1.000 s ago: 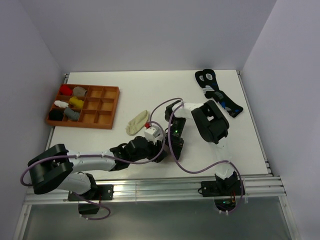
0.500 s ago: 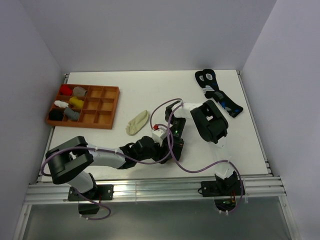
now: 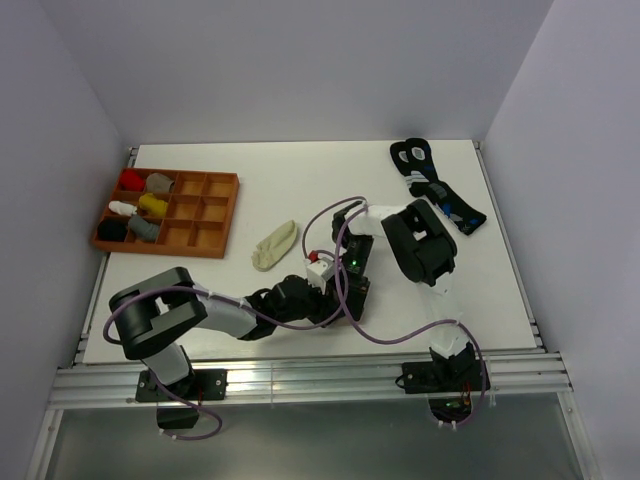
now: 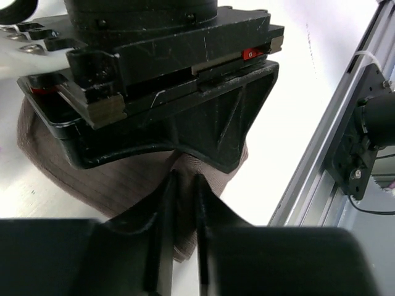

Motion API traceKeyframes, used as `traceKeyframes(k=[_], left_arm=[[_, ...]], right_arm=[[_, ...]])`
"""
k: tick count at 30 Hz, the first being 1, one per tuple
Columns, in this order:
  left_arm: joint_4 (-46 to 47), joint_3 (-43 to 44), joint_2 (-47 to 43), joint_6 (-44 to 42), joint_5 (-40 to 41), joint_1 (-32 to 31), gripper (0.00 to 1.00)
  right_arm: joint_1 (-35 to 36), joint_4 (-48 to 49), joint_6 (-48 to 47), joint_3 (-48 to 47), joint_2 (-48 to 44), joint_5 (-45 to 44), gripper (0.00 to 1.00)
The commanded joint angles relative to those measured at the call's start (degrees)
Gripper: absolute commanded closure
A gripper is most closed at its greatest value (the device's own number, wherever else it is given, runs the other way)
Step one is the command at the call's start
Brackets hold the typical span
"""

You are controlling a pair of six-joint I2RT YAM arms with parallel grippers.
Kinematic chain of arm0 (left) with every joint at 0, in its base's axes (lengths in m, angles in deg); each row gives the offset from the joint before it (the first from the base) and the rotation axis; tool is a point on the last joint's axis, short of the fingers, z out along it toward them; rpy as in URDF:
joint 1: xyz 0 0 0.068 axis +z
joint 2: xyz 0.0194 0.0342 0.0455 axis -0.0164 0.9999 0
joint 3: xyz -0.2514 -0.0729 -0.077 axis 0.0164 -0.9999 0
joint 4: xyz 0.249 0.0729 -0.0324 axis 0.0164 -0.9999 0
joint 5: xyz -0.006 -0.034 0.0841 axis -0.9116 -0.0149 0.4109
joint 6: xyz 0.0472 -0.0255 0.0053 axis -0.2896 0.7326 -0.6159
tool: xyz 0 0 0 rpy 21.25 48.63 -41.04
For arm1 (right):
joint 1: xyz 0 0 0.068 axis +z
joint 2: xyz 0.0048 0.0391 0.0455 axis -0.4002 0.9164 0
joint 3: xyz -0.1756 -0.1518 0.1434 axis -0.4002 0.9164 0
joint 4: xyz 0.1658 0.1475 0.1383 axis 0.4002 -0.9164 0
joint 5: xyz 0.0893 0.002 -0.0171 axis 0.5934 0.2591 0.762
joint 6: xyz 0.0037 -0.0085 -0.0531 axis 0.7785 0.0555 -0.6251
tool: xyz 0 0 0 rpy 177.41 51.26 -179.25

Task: Roll the socks
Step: Roll the sock at the center of the board.

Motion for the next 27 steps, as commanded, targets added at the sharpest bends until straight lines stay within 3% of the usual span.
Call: traceKeyframes(k=[1, 7, 15, 27], left_arm=[[1.0, -0.8, 2.6, 1.4, -2.0, -0.2, 0.84], [1.7, -2.8, 3.3, 2.8, -2.3, -0.2, 1.0], [3.1, -4.4, 5.5, 5.7, -2.5, -0.2, 1.0], [0.6, -3.0, 9.1, 8.6, -3.5, -0.1, 1.0]], right_arm=[[-0.6, 5.1, 0.5, 0.7, 0.0, -3.4, 0.87], [-1.1, 10.1, 5.1, 3.3, -3.3, -3.5, 0.81], [-2.0, 16.2, 11.5, 6.8, -9.2, -3.4, 0.62], [-5.8, 18.8, 13.0, 11.0, -21.4, -4.0, 0.56]])
